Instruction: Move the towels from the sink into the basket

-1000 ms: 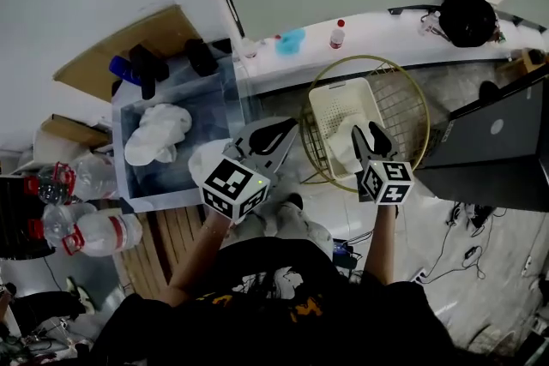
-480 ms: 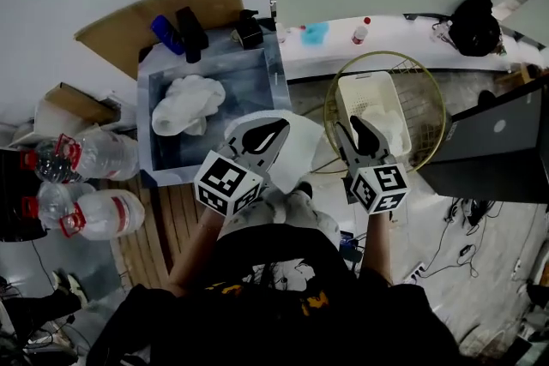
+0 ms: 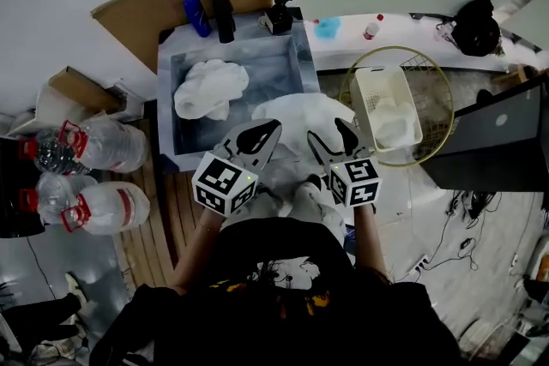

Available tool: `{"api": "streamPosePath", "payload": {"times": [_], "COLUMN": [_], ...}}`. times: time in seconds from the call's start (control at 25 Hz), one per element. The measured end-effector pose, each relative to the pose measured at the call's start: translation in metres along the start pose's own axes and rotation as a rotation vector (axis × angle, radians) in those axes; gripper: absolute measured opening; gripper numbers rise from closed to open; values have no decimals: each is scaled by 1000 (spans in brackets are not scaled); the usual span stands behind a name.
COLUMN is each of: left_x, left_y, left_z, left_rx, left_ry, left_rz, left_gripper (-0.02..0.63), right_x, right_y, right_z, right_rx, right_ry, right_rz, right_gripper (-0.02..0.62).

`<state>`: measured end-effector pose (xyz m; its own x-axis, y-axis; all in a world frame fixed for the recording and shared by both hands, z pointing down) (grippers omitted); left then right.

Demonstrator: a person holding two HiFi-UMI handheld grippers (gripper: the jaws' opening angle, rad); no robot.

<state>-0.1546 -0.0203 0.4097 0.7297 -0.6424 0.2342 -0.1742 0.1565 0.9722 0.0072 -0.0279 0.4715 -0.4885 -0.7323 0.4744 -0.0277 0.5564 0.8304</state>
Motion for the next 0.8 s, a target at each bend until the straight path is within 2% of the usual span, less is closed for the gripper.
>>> {"api": "streamPosePath", "payload": {"times": [0.2,0.28,0.44,0.56,0.8], "left_x": [-20,-24,-29,-33,-38], "left_y": [10,11,11,11,13], "left_z": [6,6,3,0,1], "left_rx": [-17,-18,-14,-11,-13], "left_ry": [-4,-1,11,17,15], "left_rz": [-10,-15,-28,-35,-41], "left_gripper": [15,15,15,15,15], "right_x": [22,29,43,47,47], "right_y": [37,50,69,77,77], "right_z": [-2,-3,-9,-12,-10], "right_rx": [-19,-44,-168,-194,-234], "right_ry": [145,180,288,330,337], "right_rz": [163,220,284,289,246], "right_gripper": [368,376,374,325,251]}}
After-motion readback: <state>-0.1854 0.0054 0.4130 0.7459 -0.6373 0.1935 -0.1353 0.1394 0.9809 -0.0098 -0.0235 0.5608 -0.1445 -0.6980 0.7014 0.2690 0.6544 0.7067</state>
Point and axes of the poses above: the fingertips, and each gripper's own axes: x forward along the fingers, z to its left, y out of its underside, the point moved 5 cm from there along -x, backward along the fingers, and after that the axes turned 12 degrees about x, right-handed, at the moved point
